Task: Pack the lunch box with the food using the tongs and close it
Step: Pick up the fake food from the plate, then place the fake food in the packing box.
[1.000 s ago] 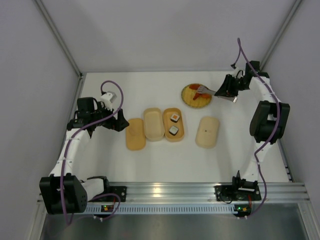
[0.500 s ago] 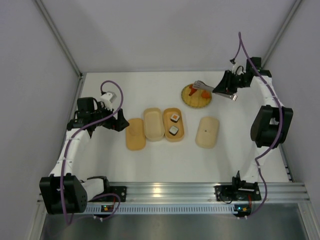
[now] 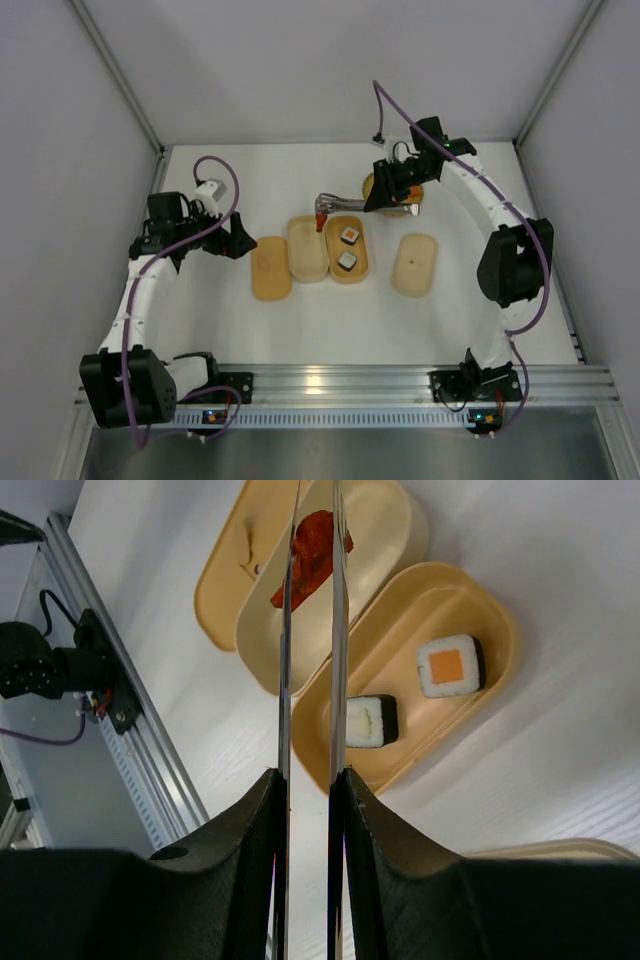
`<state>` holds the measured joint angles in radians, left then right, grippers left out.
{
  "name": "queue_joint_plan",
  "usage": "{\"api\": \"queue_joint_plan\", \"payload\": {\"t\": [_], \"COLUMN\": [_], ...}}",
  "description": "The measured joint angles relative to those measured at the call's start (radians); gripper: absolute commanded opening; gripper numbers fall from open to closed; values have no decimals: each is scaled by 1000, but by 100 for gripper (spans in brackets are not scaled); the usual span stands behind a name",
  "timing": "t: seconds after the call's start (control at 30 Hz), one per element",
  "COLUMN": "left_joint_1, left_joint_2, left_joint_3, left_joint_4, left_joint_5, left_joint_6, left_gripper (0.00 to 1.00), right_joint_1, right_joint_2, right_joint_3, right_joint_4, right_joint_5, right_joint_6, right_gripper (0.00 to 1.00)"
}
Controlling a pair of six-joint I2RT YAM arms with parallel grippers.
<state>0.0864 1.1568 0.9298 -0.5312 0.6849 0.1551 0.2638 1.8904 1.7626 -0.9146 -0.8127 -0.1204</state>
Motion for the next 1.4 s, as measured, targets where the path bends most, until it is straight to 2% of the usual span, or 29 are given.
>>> {"api": "queue_joint_plan", "payload": {"t": [0.23,0.97,1.4], "left_joint_1": [13,13,14], "left_joint_2": [11,33,39], "left_joint_3": [6,6,6], "left_joint_4": [0,1,1], "left_joint_5": [8,7,6], "left_joint_6": [-4,-3,0], "left_gripper": [98,98,98], "right_joint_1": [82,177,188], "right_joint_2": [0,68,86], "right_joint_3": [0,0,8], "right_joint_4": [-32,-31,-25], "right_joint_5": [32,174,227], "right_joint_6": [-44,-120,-139], "right_gripper": [0,5,40]}}
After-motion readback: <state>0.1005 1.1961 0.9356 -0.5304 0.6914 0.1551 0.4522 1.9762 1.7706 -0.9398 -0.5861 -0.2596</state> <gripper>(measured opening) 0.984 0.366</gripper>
